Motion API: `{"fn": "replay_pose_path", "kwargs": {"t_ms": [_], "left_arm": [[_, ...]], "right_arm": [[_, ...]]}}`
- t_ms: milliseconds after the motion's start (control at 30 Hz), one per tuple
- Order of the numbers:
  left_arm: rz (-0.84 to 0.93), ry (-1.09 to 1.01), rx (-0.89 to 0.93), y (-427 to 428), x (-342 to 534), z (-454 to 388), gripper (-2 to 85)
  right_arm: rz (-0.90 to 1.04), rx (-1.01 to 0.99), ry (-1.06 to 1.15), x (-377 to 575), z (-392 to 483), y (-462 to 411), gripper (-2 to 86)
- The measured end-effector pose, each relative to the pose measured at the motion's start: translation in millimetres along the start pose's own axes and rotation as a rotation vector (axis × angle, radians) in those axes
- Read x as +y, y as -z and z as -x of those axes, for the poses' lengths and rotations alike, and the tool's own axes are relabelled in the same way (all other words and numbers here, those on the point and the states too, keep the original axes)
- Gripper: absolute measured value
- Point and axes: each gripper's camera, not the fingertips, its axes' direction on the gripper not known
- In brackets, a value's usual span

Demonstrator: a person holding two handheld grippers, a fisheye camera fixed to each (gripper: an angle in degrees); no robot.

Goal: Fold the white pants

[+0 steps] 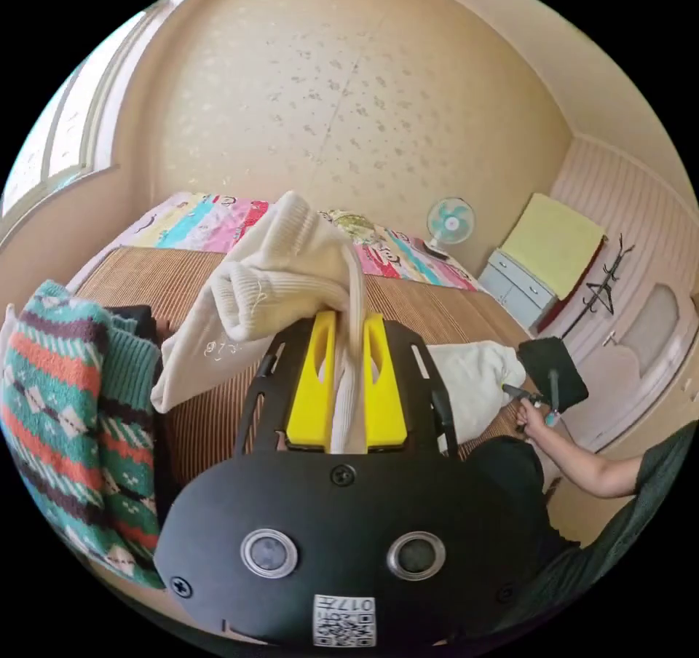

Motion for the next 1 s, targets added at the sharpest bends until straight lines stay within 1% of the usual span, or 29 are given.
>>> {"fn": "replay_pose_path", "kwargs": {"t_ms": [33,100,133,167,200,233,267,333,400,433,467,500,567,600,667,700,733,800,867,933,967,1000], "left_arm": [[0.017,-0.064,0.015,-5.9,0.4,-19.6,6.5],[0.136,-0.284,0.077,-42.5,13.5,-98.6,7.4],[0.176,-0.319,0.095,-55.1,19.6,-115.4,7.7],[0.281,-0.357,0.120,-85.2,33.3,-141.8,8.1],[0.417,-0.355,0.127,-121.7,49.3,-159.3,8.2],[0.479,-0.337,0.130,-139.5,57.8,-164.1,8.2],[0.561,-0.272,0.146,-168.4,74.5,-167.1,8.1],[0.569,-0.153,0.206,-186.0,94.5,-162.5,6.2],[0.470,0.069,0.345,-176.7,117.6,-140.7,4.1],[0.440,0.130,0.381,-171.4,124.3,-133.1,4.8],[0.380,0.237,0.434,-158.3,138.7,-117.9,6.1],[0.333,0.322,0.453,-142.6,154.0,-103.0,7.6],[0.317,0.383,0.439,-117.8,171.6,-84.6,8.0],[0.323,0.385,0.428,-101.0,179.1,-75.4,8.3],[0.348,0.359,0.416,-74.9,185.5,-64.6,8.6],[0.370,0.334,0.398,-57.5,187.4,-59.3,8.7],[0.380,0.323,0.383,-48.6,187.8,-57.1,8.7],[0.388,0.295,0.342,-15.0,188.7,-51.2,8.7],[0.420,0.272,0.376,2.3,192.7,-52.4,8.6],[0.536,0.162,0.403,13.4,195.8,-60.6,8.3],[0.603,0.075,0.367,25.1,197.8,-64.9,8.2],[0.620,0.030,0.316,41.1,200.7,-63.6,8.1]], "right_arm": [[-0.029,0.015,0.013,4.3,-0.8,0.3,2.4],[-0.064,0.024,0.023,8.4,-4.5,2.0,2.5],[-0.068,0.014,0.021,7.9,-9.4,2.2,2.5],[-0.069,0.004,0.017,7.3,-12.6,2.5,2.5],[-0.073,-0.025,0.009,6.5,-19.9,3.8,2.6],[-0.081,-0.061,-0.002,6.0,-28.4,5.3,2.6],[-0.084,-0.081,-0.011,5.8,-33.0,5.9,2.6],[-0.087,-0.166,-0.054,4.4,-52.4,6.7,2.7],[-0.086,-0.217,-0.090,3.9,-64.5,6.5,2.7],[-0.081,-0.239,-0.110,3.5,-70.5,5.8,2.8],[-0.079,-0.248,-0.117,2.9,-73.1,6.0,2.8],[-0.063,-0.262,-0.128,0.7,-77.1,6.6,2.9],[-0.024,-0.258,-0.138,-2.4,-78.9,12.5,3.1],[-0.017,-0.245,-0.150,-1.8,-76.4,21.5,3.2],[-0.074,-0.246,-0.168,5.0,-65.8,42.5,3.4],[-0.134,-0.271,-0.170,11.1,-54.6,58.0,3.7],[-0.173,-0.326,-0.146,14.2,-39.9,69.9,4.1],[-0.183,-0.439,-0.076,10.2,-10.5,78.1,5.1],[-0.108,-0.502,-0.018,-3.8,25.4,70.9,6.9],[0.111,-0.531,0.083,-31.9,82.1,41.2,9.4],[0.177,-0.537,0.124,-38.8,98.0,31.2,9.6],[0.293,-0.570,0.213,-49.5,126.3,12.1,10.0]]}}
